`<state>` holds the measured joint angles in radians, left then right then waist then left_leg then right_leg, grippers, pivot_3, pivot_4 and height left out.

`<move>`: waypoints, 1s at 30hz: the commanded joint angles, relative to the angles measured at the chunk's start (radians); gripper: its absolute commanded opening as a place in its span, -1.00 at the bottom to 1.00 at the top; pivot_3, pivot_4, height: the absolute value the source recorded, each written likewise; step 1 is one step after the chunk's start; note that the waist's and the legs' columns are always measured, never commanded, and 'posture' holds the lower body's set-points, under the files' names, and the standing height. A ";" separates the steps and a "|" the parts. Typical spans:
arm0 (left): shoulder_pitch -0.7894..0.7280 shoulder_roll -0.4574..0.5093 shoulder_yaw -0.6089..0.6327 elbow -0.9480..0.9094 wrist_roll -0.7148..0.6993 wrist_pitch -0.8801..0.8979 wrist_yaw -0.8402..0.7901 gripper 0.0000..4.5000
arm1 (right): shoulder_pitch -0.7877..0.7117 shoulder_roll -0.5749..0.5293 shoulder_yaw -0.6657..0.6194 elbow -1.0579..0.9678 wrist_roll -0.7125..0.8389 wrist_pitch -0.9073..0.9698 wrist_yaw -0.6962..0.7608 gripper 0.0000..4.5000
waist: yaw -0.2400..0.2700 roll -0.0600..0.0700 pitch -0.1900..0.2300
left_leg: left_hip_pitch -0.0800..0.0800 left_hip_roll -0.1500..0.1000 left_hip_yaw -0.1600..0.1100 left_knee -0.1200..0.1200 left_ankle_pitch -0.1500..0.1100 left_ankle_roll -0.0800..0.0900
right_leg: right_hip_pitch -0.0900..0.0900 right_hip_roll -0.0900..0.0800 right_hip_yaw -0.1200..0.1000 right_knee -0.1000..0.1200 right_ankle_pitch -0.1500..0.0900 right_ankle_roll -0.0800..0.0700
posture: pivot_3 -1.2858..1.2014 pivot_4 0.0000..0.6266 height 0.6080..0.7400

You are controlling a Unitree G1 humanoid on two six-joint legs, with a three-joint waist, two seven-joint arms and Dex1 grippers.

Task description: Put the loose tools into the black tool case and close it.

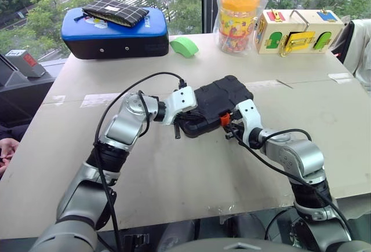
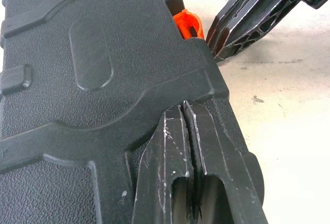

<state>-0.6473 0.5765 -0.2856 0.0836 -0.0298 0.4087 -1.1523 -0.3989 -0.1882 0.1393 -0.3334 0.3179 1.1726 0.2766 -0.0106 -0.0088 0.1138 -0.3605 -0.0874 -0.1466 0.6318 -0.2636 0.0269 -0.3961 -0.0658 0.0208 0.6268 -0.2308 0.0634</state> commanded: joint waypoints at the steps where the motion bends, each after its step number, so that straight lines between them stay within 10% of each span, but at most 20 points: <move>1: 0.054 -0.009 -0.104 0.049 0.042 0.033 -0.021 -1.00 | -0.065 0.012 -0.012 -0.028 0.003 -0.049 0.001 -0.99 | 0.000 0.000 0.000 | 0.000 0.000 0.000 0.000 0.000 0.000 | 0.000 0.000 0.000 0.000 0.000 0.000 | 0.03 -0.52 1.00; 14: 0.058 -0.013 -0.097 0.063 0.047 0.028 -0.019 -1.00 | 0.172 -0.048 -0.065 -0.278 0.081 -0.136 0.063 -0.99 | 0.008 0.002 -0.002 | 0.000 0.000 -0.001 0.000 0.000 0.000 | 0.001 -0.001 -0.002 -0.001 -0.001 0.002 | 0.03 -0.52 1.00; 30: 0.050 -0.009 -0.091 0.077 0.048 0.019 -0.024 -1.00 | 0.123 -0.012 0.005 -0.019 -0.031 -0.320 0.020 -0.99 | 0.008 0.002 -0.004 | 0.000 0.000 -0.001 0.000 0.000 0.000 | 0.001 -0.001 -0.002 -0.001 -0.001 0.001 | 0.03 -0.52 1.00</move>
<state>-0.6467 0.5632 -0.2884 0.0943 -0.0224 0.3978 -1.1557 -0.2881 -0.1941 0.1218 -0.3702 0.2985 0.8494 0.2962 -0.0028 -0.0065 0.1097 -0.3600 -0.0879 -0.1477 0.6317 -0.2636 0.0269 -0.3949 -0.0665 0.0192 0.6262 -0.2317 0.0647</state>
